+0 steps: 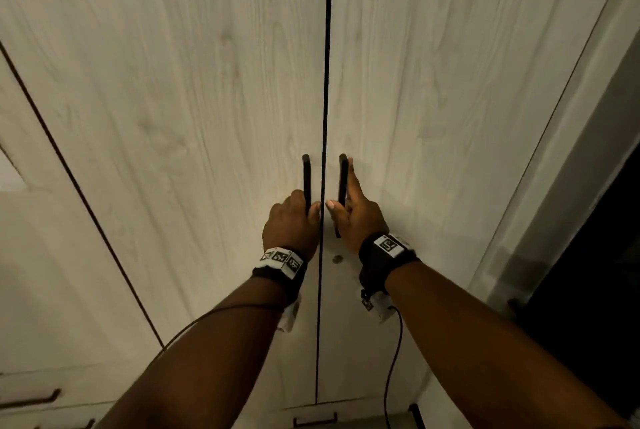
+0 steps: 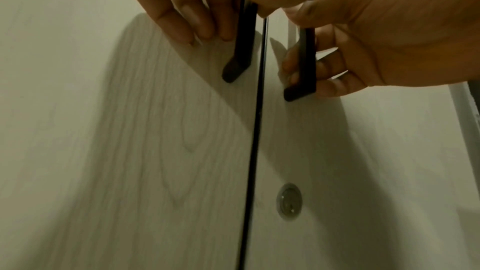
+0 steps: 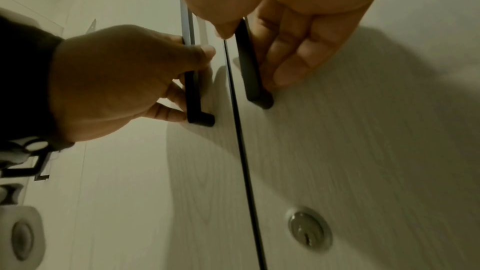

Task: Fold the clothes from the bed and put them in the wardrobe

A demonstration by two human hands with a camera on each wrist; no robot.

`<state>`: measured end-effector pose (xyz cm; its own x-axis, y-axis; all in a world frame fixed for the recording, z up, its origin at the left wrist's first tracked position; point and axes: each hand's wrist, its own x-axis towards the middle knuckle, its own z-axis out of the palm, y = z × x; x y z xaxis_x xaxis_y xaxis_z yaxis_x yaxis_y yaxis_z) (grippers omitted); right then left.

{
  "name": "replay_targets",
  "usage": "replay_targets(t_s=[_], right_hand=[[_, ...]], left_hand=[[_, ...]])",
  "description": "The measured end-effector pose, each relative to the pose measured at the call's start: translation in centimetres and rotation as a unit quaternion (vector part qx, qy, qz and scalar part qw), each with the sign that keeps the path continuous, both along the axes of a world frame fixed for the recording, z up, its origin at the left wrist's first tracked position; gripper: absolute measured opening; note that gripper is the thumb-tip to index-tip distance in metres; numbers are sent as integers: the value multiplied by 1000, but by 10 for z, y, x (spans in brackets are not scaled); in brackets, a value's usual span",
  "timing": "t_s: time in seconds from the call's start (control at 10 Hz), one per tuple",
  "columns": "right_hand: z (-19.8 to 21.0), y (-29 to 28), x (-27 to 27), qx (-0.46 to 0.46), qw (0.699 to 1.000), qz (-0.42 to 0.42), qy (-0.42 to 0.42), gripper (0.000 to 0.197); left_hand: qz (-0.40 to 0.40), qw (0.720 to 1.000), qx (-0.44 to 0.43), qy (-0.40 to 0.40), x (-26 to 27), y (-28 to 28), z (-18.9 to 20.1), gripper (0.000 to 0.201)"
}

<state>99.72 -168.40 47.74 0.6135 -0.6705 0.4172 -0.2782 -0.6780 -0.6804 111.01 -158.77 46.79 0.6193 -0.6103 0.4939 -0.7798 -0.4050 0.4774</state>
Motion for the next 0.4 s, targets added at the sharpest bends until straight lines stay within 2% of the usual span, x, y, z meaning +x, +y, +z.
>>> replay_targets(t_s=[0.1,0.2,0.3,0.4], right_hand=[[-7,4,-6,-1,1000,4,15,84],[-4,10,-8,13,1000,-5,4,85],[-6,18,-10,14,1000,-26,3,88],[-26,27,-16,30,998,-33,35,99]], left_hand=[[-27,996,-44,67,-7,0,-24,18],[-68,992,-64,82,-7,4,-49,35],[-127,980,-97,121,-17,19,-63,73],[-175,977,-39,113,-30,44,-86,104]])
